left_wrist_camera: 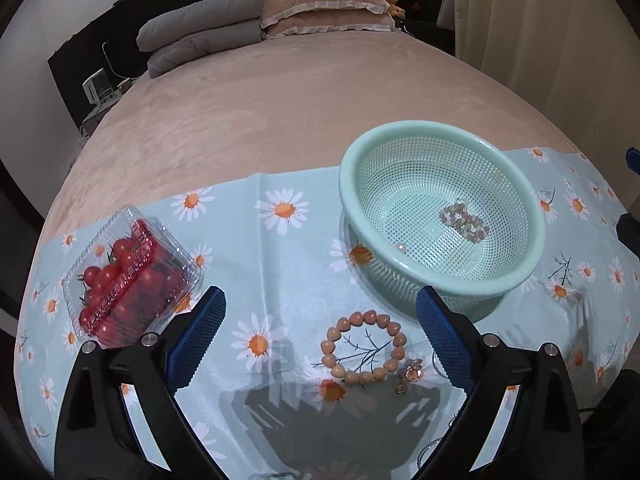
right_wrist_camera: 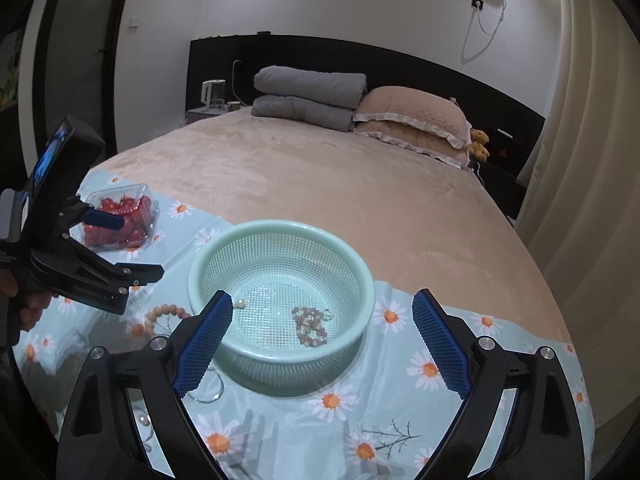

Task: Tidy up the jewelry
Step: 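Move the left tool to the wooden bead bracelet and grasp it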

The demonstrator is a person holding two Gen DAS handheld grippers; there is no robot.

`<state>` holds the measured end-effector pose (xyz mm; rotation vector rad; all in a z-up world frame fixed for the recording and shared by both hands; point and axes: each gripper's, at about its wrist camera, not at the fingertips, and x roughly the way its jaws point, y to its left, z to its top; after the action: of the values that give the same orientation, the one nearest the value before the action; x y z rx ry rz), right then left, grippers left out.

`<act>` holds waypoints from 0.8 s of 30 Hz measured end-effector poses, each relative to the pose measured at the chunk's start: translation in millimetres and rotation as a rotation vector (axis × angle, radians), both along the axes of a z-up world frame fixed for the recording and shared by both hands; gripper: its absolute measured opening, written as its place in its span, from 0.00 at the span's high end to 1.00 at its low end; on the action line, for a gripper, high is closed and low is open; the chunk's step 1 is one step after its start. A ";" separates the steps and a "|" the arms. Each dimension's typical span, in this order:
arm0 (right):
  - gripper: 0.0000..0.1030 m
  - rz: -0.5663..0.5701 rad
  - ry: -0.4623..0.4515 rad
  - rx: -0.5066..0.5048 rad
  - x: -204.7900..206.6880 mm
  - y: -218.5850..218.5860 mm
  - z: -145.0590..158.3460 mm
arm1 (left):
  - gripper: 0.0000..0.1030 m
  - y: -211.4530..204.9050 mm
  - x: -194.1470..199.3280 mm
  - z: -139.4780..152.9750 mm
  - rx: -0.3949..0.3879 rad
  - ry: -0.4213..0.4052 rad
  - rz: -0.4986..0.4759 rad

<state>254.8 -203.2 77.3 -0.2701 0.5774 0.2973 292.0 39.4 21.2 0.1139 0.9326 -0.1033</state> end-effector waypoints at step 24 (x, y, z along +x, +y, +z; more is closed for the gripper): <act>0.15 0.042 0.254 0.007 5.6 28.5 -110.1 | 0.09 9.6 11.0 -92.3 -0.008 0.191 0.024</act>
<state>260.4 -174.8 -32.8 -0.2390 0.8222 0.3773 303.0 49.0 -71.1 0.0862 1.1239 -0.0968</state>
